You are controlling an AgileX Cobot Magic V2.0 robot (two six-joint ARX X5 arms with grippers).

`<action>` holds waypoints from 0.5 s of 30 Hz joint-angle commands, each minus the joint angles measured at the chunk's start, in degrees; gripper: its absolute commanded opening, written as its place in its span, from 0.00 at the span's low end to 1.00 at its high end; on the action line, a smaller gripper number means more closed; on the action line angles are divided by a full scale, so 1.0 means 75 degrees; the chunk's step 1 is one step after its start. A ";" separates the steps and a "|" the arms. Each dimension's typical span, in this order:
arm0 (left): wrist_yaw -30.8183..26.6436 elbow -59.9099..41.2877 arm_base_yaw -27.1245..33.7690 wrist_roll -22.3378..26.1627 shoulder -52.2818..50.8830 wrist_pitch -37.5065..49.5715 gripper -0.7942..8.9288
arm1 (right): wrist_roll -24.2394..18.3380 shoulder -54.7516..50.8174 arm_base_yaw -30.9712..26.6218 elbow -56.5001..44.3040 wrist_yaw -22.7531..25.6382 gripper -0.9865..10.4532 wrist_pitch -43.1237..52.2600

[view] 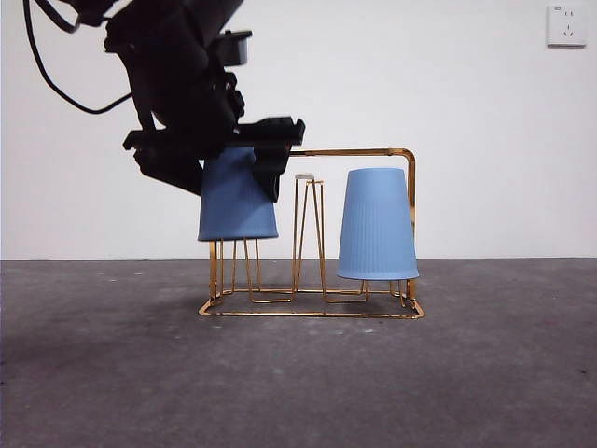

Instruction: Pick up cup 1,put cup 1 in the cup rack,pick up cup 2,put cup 2 in the cup rack

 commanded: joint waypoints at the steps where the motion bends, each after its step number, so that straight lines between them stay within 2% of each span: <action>1: -0.0015 -0.0087 0.0047 -0.0023 0.0152 0.0108 0.07 | 0.0050 -0.0023 -0.0003 -0.0029 0.0114 0.25 -0.0015; 15: 0.0189 -0.0087 0.0146 -0.0052 0.0487 0.0003 0.07 | 0.0050 -0.0023 -0.0003 -0.0029 0.0172 0.25 -0.0052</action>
